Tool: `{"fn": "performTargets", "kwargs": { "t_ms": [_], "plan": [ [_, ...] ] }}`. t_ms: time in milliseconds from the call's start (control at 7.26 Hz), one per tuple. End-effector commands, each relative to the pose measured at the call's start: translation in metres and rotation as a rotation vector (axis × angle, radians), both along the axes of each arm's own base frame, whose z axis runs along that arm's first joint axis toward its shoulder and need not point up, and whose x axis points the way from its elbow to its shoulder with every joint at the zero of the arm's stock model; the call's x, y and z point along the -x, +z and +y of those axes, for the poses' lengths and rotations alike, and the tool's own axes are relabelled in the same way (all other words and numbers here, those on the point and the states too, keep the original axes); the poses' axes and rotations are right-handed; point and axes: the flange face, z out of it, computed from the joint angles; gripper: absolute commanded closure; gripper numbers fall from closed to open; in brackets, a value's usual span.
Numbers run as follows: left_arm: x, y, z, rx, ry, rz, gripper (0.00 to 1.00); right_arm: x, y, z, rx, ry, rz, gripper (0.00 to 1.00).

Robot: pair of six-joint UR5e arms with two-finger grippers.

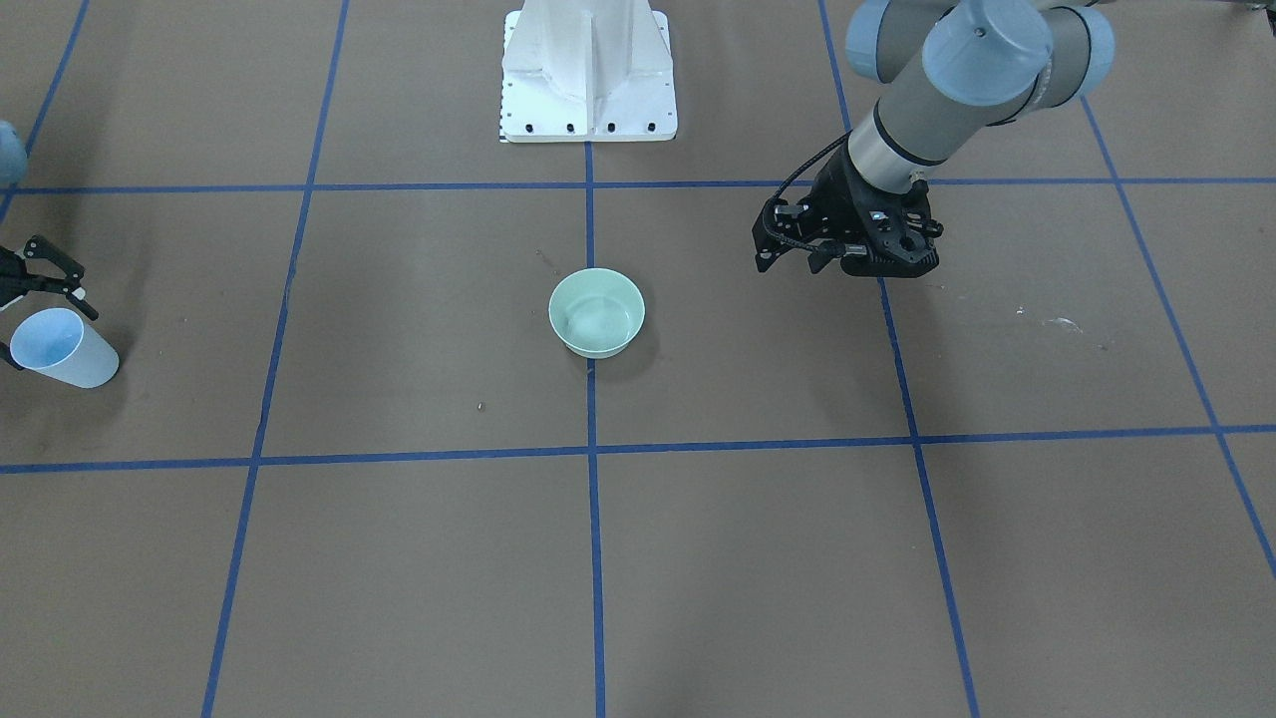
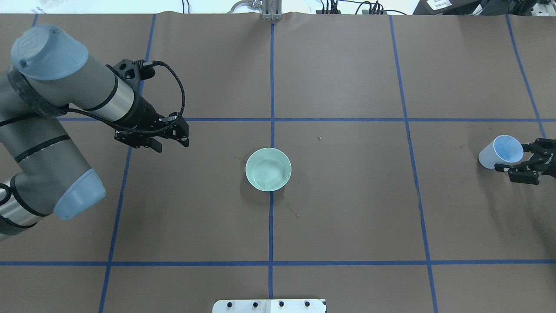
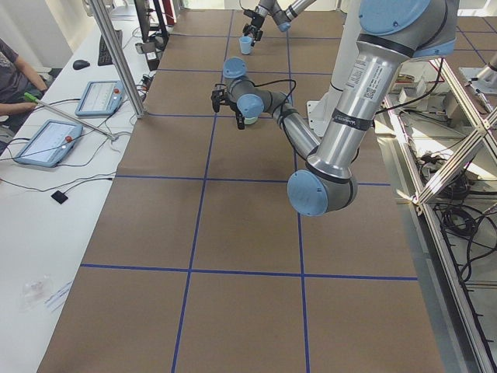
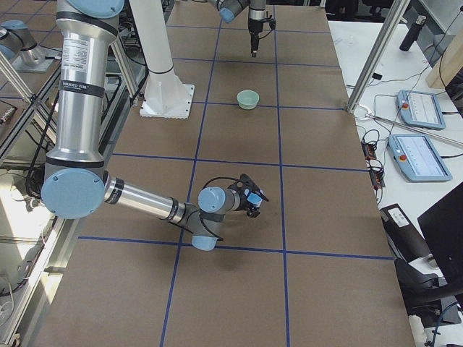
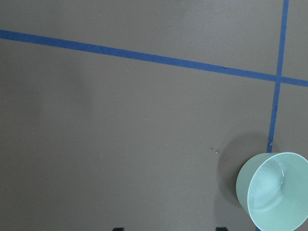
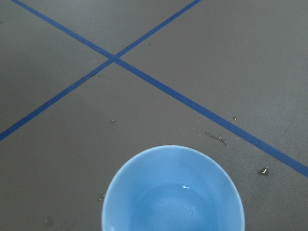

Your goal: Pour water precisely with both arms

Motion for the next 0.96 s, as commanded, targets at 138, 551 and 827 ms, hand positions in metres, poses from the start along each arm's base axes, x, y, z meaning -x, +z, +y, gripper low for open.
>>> {"fn": "performTargets", "kwargs": {
  "t_ms": [138,551,827],
  "plan": [
    [0.0031,-0.0007,-0.0018,0.0,-0.005,0.002,0.29,0.0037,-0.0005,0.0025,-0.014,-0.004,-0.006,0.05],
    [0.0048,-0.0012,-0.0025,0.002,-0.008,0.003,0.28,0.0082,-0.0003,0.0025,-0.018,-0.008,-0.003,0.05],
    [0.0052,-0.0019,-0.0022,0.0,-0.008,0.004,0.28,0.0082,0.001,0.0002,-0.017,0.007,0.002,0.06]
  ]
}}
